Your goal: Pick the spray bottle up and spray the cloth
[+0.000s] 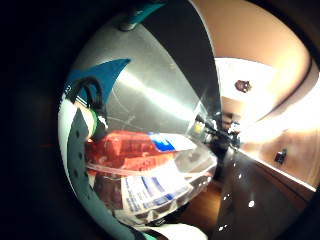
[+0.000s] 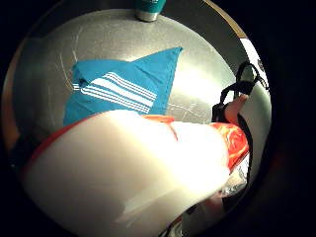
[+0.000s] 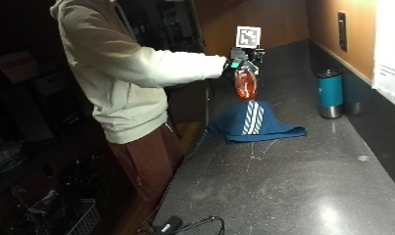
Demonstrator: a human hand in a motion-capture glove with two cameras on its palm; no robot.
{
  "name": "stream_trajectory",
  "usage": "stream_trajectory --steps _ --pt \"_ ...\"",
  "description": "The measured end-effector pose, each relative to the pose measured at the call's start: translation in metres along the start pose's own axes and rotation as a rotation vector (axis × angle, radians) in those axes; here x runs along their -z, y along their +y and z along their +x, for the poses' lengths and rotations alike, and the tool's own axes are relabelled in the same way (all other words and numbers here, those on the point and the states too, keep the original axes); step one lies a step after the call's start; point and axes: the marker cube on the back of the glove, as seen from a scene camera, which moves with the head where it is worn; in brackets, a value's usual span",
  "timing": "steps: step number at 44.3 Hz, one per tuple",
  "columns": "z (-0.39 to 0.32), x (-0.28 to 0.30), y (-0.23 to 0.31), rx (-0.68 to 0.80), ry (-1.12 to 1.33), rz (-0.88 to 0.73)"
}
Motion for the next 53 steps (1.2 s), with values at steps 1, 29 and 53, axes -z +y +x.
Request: stream_trajectory --steps 1,29,53 --pt "-0.002 -0.001 0.0 0.007 -0.02 0.002" --pt "0.049 0.052 0.041 0.456 -0.853 0.349" --pt "-0.097 -0.065 -0.044 0.281 -1.15 0.403"
